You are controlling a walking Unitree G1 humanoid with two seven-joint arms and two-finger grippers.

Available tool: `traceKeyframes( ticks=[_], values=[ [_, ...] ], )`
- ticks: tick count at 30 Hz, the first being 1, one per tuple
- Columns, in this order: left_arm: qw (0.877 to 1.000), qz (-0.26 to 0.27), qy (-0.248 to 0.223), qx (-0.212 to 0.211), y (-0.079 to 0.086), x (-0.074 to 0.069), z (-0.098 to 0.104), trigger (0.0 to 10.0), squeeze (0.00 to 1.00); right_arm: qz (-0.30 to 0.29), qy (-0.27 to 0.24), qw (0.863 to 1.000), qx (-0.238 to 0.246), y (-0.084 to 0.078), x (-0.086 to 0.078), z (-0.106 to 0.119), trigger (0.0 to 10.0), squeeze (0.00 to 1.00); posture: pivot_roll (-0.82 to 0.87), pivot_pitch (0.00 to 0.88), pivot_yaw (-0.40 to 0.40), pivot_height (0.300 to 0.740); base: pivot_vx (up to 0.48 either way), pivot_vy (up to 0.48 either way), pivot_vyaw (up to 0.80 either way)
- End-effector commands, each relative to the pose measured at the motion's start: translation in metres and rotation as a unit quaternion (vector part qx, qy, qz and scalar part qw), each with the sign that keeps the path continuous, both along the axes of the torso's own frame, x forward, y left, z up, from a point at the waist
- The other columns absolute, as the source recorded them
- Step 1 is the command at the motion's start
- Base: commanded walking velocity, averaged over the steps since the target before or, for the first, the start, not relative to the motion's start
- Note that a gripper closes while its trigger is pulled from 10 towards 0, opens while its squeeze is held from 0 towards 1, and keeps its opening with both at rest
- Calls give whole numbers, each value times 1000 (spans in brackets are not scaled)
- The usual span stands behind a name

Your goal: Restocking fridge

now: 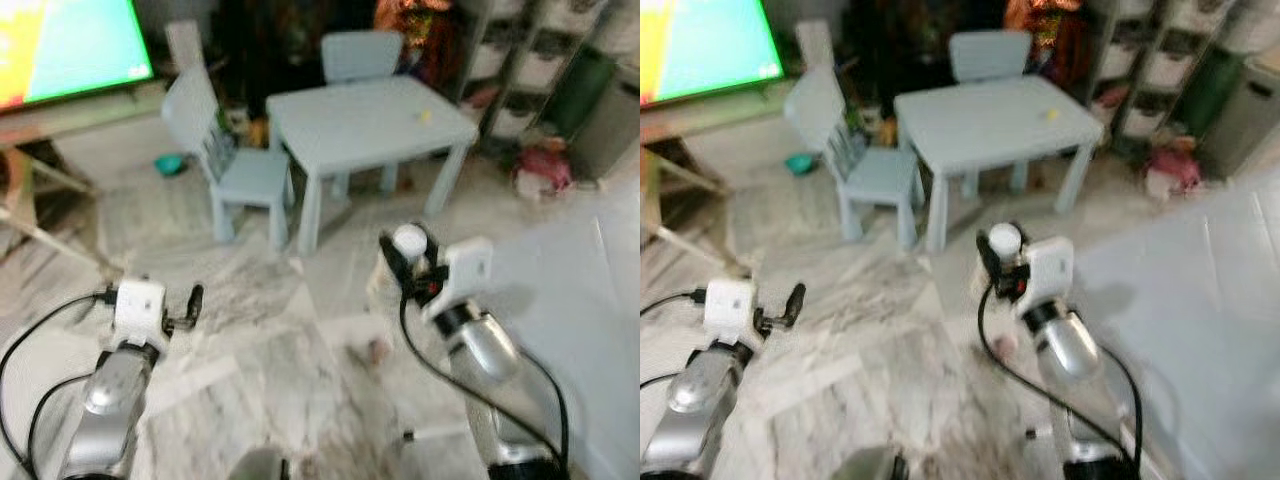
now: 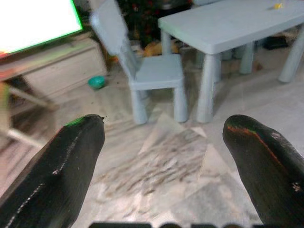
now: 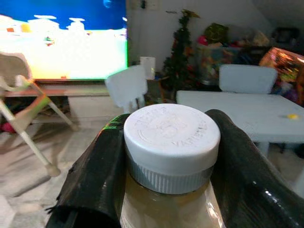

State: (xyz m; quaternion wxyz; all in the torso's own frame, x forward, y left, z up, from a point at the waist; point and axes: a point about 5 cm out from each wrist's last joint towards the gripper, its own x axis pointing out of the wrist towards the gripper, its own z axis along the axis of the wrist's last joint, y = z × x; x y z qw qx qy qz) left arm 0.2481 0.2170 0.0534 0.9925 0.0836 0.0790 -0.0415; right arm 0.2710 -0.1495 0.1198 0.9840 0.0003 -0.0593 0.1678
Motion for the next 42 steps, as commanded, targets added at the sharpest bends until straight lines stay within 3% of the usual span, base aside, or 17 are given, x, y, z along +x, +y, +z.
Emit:
traceKeyframes(
  ticks=[1, 9, 19, 24, 32, 37, 42],
  values=[
    [1000, -3, -3, -1, -3, -3, -1, 10000, 0, -19, -15, 1000, -6, -9, 2, 5, 10000, 0, 22, 0, -15, 740, 0, 0, 788],
    [1000, -1, 2, -5, -15, -10, -9, 10000, 0, -40, 2, 999, -16, -19, 0, -5, 10000, 0, 28, 0, -23, 740, 0, 0, 788],
    [999, 39, -2, -9, -4, -10, -9, 10000, 0, -63, 11, 997, -30, -38, -10, -11, 10000, 0, 11, 0, -2, 740, 0, 0, 788],
    [999, 36, 1, -17, -11, -13, -11, 10000, 0, -80, 13, 996, -28, -41, -12, -13, 10000, 0, 6, 0, 6, 740, 0, 0, 788],
    [999, 47, -2, -11, -11, -12, -12, 10000, 0, -67, 9, 998, -17, -27, -10, -12, 10000, 0, 9, 0, 9, 740, 0, 0, 788],
    [999, 46, -1, -18, -14, -12, -12, 10000, 0, -20, -19, 998, -50, -12, -6, -3, 10000, 0, 15, 0, 1, 740, 0, 0, 788],
    [999, 50, 3, -21, -15, -13, -13, 10000, 0, -9, -23, 998, -56, -10, -4, -2, 10000, 0, 19, 0, -3, 740, 0, 0, 788]
  ],
)
